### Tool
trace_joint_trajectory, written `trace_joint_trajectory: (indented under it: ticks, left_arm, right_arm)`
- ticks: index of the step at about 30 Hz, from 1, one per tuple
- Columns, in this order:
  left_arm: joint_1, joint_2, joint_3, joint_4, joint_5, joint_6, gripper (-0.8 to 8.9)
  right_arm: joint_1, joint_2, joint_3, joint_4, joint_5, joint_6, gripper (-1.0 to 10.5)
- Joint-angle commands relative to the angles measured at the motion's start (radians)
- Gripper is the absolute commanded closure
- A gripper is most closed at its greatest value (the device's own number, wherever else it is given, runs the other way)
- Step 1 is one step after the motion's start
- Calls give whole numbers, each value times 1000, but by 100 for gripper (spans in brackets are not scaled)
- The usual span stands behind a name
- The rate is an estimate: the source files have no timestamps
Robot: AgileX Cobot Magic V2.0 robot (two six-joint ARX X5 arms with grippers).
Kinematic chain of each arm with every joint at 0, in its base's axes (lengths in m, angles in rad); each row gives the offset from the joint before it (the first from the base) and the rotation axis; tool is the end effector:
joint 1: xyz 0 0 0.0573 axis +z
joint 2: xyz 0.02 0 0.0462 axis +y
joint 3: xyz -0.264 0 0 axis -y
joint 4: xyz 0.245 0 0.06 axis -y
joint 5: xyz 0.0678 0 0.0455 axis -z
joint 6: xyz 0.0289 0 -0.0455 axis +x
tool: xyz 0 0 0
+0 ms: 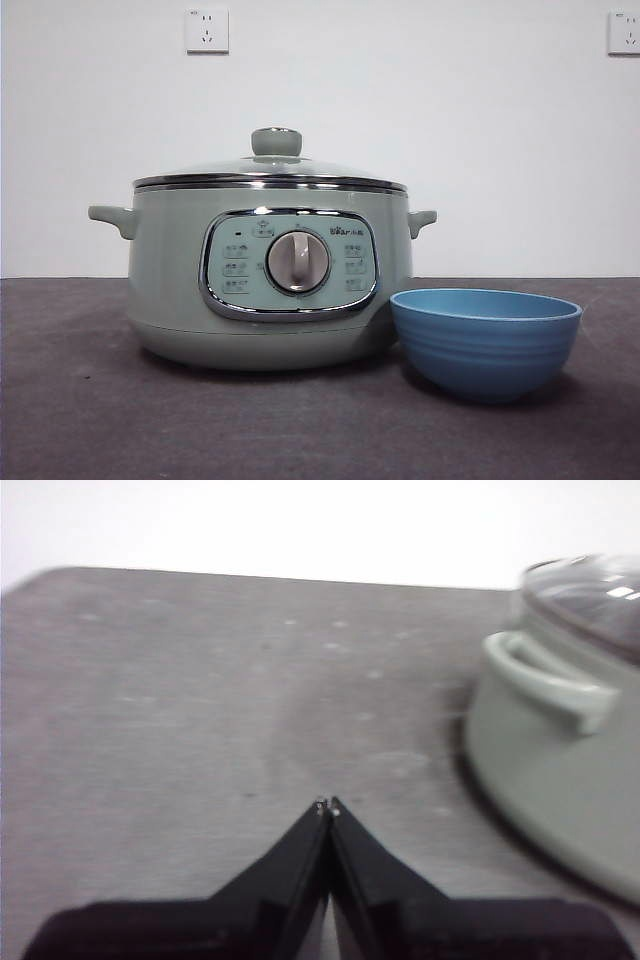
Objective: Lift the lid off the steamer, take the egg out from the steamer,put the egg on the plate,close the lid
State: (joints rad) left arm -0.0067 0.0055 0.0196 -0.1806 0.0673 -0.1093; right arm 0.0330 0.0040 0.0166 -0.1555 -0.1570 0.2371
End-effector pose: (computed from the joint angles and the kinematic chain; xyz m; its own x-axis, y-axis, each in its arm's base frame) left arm 0.0954 -0.0026 0.1524 0.9835 -0.0738 -0.1654 0.0545 0.9914 -0.1187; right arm 0.0954 0.0077 0.1539 0.9719 0.1885 -0.1407 -0.1486 0.9557 0.2541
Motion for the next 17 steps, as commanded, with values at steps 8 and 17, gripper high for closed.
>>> trace_joint_trajectory:
  ticks: [8, 17]
  left_arm:
    - [2, 2, 130, 2, 171, -183, 821]
    - [2, 54, 324, -129, 335, -204, 821]
  right_arm:
    - [2, 13, 102, 12, -130, 160, 958]
    - [2, 197, 325, -21, -321, 151, 958]
